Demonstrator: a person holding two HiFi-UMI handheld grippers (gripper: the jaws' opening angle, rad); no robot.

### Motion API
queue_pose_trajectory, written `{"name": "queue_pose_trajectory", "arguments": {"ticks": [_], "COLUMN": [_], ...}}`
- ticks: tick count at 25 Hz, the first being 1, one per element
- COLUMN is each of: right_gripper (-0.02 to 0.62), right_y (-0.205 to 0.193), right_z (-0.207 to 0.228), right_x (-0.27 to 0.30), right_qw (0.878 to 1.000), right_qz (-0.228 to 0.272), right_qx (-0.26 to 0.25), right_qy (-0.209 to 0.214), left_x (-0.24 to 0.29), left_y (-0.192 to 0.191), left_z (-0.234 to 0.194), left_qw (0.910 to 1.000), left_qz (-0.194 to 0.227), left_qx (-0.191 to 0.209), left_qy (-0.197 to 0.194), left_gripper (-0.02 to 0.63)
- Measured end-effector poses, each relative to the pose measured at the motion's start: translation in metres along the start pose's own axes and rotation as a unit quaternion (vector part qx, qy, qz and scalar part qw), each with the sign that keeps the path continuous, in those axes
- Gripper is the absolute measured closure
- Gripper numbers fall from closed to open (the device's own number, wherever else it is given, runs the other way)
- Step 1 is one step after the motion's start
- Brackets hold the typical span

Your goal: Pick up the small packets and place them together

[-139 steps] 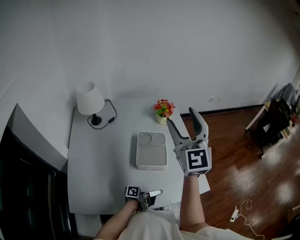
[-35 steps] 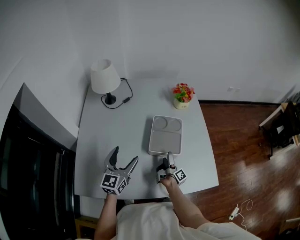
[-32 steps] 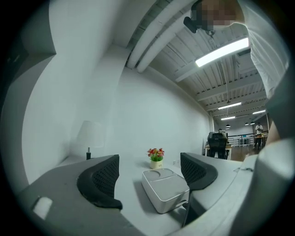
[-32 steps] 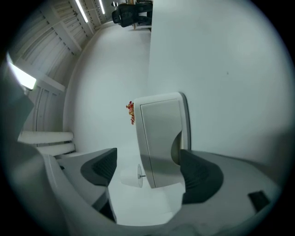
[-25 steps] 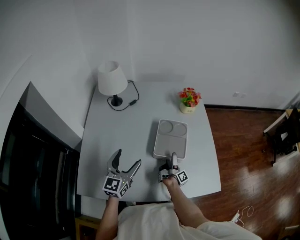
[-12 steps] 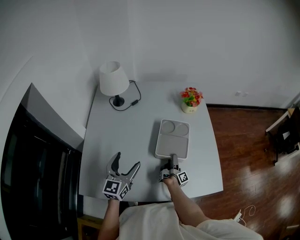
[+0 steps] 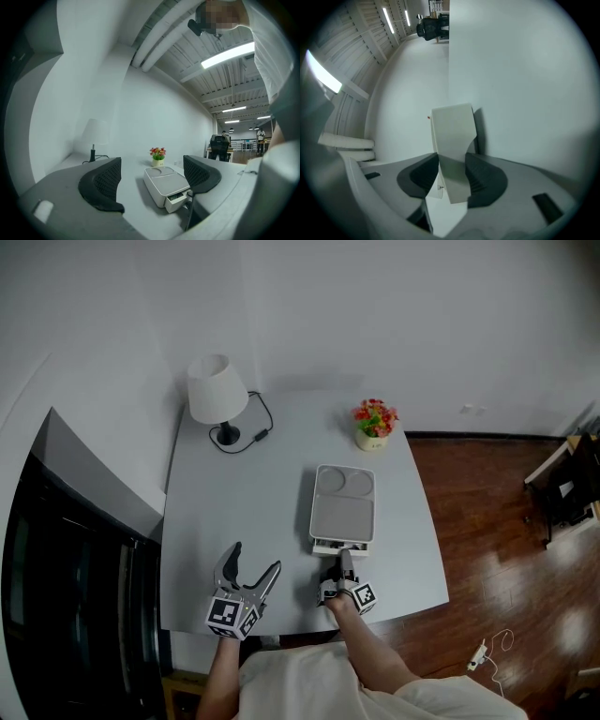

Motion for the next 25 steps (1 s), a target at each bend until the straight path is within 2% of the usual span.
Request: {"name": "queue_pose_trajectory", "arguments": {"ticks": [9,15,17,18,20,23,25], "right_gripper": [0.42,0.423,0.423,0.432,0.594,0.595,0.595], "right_y": [-0.009,-0.02,-0.025,-0.03,-0.037,-0.038,-0.033], "right_z": [0.006,0.019,0.022,0.021,0.017,0.011,0.002], "right_x": [-0.077,-0.162,-0.188,-0.197,-0.21,-0.218,-0.216], "right_qw": [1.0,1.0,0.999,0.999,0.999,0.999,0.997], "right_qz": [-0.001,0.015,0.001,-0.011,-0.02,-0.028,-0.049], "right_qx": [-0.023,-0.02,-0.021,-0.023,-0.023,-0.033,-0.066], "right_qy": [0.014,-0.008,-0.024,-0.031,-0.035,-0.014,-0.008], "left_x": [-0.005,-0.007,-0.008,-0.009,-0.011,-0.014,-0.014], "left_y": [-0.012,-0.021,-0.024,-0.026,-0.031,-0.037,-0.037], "left_z": [-0.001,0.004,0.009,0.011,0.015,0.018,0.02], "left_qw": [0.9973,0.9932,0.9914,0.9906,0.9894,0.9891,0.9894], "left_qz": [-0.015,-0.017,-0.018,-0.02,-0.023,-0.023,-0.02], "left_qx": [-0.001,-0.005,-0.007,-0.007,-0.01,-0.017,-0.018], "left_qy": [-0.072,-0.115,-0.129,-0.135,-0.143,-0.144,-0.143], "left_gripper": [0.207,0.207,0.207,0.207,0.207,0.207,0.207]}}
Point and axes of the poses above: the fingertips, and each gripper's own axes: x forward along the fingers, z to its right, y out of its top, the point moved 6 cm from there along -x, backward along the fingers, and after that the axes turned 1 degree about x, right-handed, at the moved point
